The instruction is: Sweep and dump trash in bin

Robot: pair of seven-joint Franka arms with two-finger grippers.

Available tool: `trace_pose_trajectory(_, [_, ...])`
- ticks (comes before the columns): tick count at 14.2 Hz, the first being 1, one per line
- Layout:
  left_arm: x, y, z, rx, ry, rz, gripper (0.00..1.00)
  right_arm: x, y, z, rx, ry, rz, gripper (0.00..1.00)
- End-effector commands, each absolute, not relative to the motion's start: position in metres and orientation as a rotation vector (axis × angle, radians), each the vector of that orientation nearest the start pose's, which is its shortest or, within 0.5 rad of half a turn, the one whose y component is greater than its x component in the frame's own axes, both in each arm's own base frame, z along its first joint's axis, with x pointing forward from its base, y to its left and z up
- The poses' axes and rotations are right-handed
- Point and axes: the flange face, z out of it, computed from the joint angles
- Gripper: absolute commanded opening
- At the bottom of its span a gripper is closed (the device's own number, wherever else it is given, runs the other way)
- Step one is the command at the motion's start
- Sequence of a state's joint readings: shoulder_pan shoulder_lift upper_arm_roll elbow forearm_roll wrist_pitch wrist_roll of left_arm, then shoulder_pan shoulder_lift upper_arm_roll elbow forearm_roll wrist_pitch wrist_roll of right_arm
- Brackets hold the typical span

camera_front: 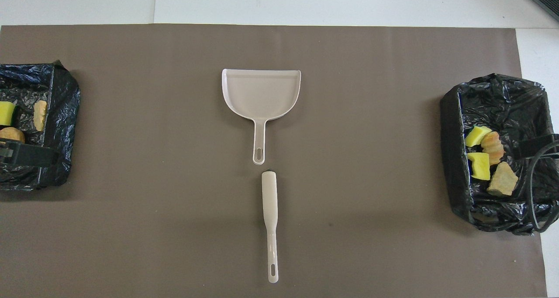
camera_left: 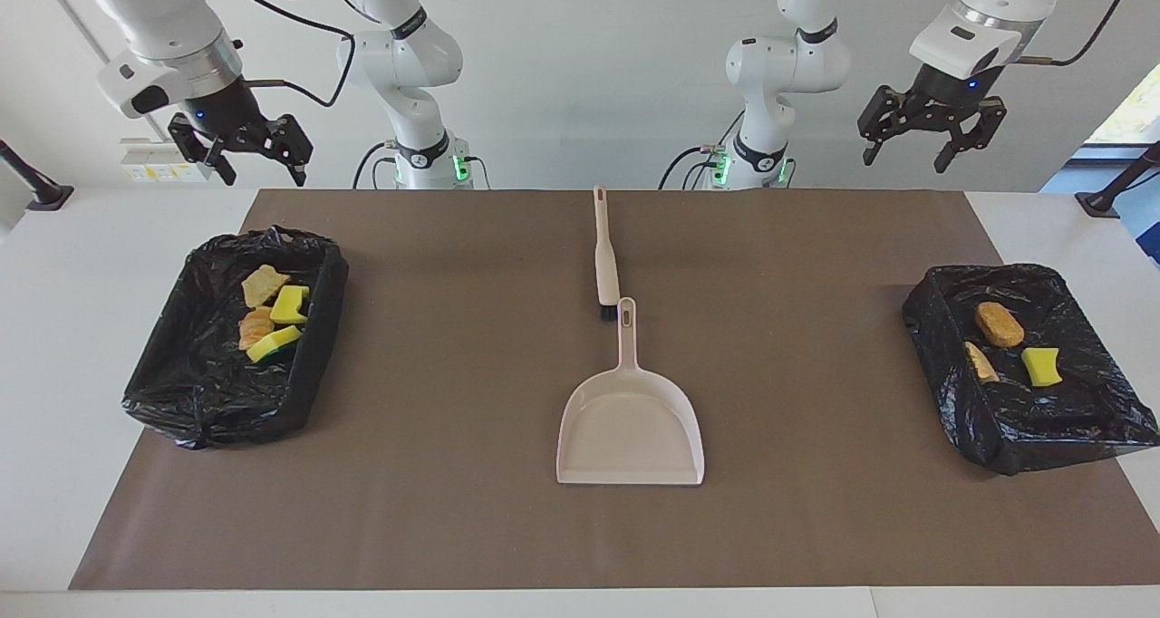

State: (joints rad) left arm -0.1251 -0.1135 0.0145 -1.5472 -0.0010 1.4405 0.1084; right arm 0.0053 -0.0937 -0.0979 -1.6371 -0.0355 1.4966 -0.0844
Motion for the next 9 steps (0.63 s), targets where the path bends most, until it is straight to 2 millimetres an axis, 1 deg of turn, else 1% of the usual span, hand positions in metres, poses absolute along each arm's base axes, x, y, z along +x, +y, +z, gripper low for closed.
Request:
trace_pose_trajectory(1, [0.535,-0.055,0.691,-3.106,0.351,0.086,1.0,0.516,-0.049,0.641,-3.124,-0.023,0.051,1.0])
trace_pose_trajectory(3, [0.529,-0.056,0.697,-3.107,0.359,0.075,1.0,0.517,-0.048,0.642,-3.115,-0.023,0.042,1.0])
trace_pose_trajectory(4, [0.522,-0.052,0.699,-3.107,0.346,0.079,1.0,0.518,-0.047,0.64,-3.126,-0.027,0.049,1.0])
trace_pose_trajectory(5, [0.518,-0.05,0.697,-3.11,0.335,0.084,1.0,0.52,-0.042,0.64,-3.128,-0.042,0.047,1.0])
trace_pose_trajectory(7, [0.513,-0.049,0.693,-3.11,0.335,0.094,1.0,0.52,-0.048,0.643,-3.119,-0.028,0.034,1.0])
trace_pose_trajectory(9, [0.512,-0.048,0.691,-3.11,0.333,0.099,1.0,0.52,-0.048,0.643,-3.117,-0.026,0.031,1.0])
